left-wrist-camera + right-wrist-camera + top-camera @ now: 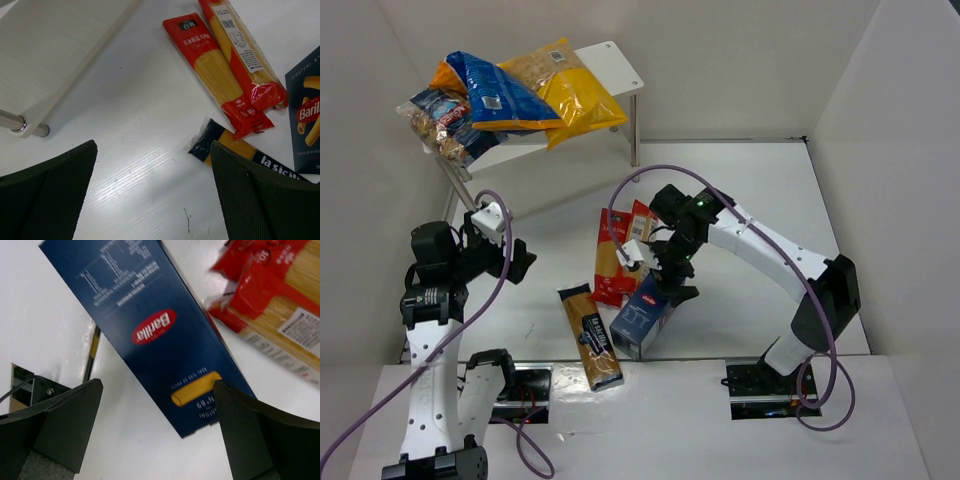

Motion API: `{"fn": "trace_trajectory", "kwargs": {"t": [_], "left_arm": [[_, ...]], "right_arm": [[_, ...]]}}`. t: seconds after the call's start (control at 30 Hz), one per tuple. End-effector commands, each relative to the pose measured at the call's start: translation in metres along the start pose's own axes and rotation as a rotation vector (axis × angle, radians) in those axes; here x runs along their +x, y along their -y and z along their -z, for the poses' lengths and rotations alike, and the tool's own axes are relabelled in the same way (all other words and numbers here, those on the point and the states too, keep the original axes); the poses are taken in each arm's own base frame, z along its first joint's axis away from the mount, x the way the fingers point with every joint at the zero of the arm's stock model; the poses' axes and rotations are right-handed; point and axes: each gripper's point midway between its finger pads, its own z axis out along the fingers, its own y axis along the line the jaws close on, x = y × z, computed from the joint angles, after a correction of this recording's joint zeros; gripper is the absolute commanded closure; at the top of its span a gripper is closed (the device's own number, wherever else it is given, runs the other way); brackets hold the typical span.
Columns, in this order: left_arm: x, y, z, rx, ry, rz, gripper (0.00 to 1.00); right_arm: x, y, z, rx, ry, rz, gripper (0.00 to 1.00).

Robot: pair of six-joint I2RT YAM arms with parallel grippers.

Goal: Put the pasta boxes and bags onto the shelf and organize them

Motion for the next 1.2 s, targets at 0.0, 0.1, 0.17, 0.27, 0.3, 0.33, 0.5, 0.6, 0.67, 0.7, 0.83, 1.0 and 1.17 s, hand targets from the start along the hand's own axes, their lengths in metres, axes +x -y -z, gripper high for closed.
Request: {"fn": "trace_trajectory", "kwargs": {"t": [0.0, 0.1, 0.17, 0.27, 0.3, 0.33, 0.5, 0.6, 0.67, 0.7, 0.83, 1.0, 1.17], "left_arm": [[-0.01, 0.007, 0.003, 0.037, 0.037, -0.053, 0.0], [-0.01, 0.007, 0.003, 0.037, 0.037, -0.053, 0.0], [-0.01, 0.007, 0.003, 0.037, 0.037, -0.053, 0.0], [-0.011, 0.008, 0.003, 0.046, 0.041, -0.053, 0.0], [-0.011, 0.008, 0.003, 0.046, 0.041, -0.053, 0.0], [-0.011, 0.008, 0.003, 0.045, 0.041, -0.062, 0.0], [-0.011, 0.008, 0.003, 0.045, 0.041, -0.062, 0.0], [-0.011, 0.008, 0.003, 0.045, 0.041, -0.062, 0.0], [-0.011, 0.008, 0.003, 0.045, 0.041, -0.062, 0.0], [-0.011, 0.008, 0.003, 0.045, 0.041, -0.062, 0.0], [-0.012, 0.009, 0.005, 0.043, 0.048, -0.068, 0.0], [-0.012, 0.009, 0.005, 0.043, 0.048, -0.068, 0.0], [-0.006, 0.004, 0.005, 0.009, 0.041, -0.089, 0.0]], "right_arm": [[-0.016, 0.001, -0.004, -0.025, 0.046, 0.014, 0.0], [-0.022, 0.009, -0.006, -0.013, 0.054, 0.02, 0.0], [-0.029, 0.008, -0.01, -0.019, 0.056, 0.044, 0.0], [-0.045, 0.002, -0.021, -0.019, 0.05, 0.083, 0.0], [-0.049, -0.008, -0.032, -0.034, 0.019, 0.095, 0.0], [-0.052, -0.011, -0.039, -0.031, 0.002, 0.124, 0.0], [-0.054, -0.016, -0.076, 0.0, -0.044, 0.152, 0.0], [-0.043, -0.018, -0.086, -0.036, -0.077, 0.127, 0.0], [-0.034, -0.021, -0.094, -0.073, -0.111, 0.114, 0.0], [-0.033, -0.021, -0.095, -0.081, -0.117, 0.118, 0.0], [-0.025, -0.027, -0.098, -0.128, -0.168, 0.119, 0.0], [-0.023, -0.028, -0.103, -0.145, -0.208, 0.14, 0.0], [-0.02, -0.021, -0.109, -0.109, -0.21, 0.133, 0.0]]}}
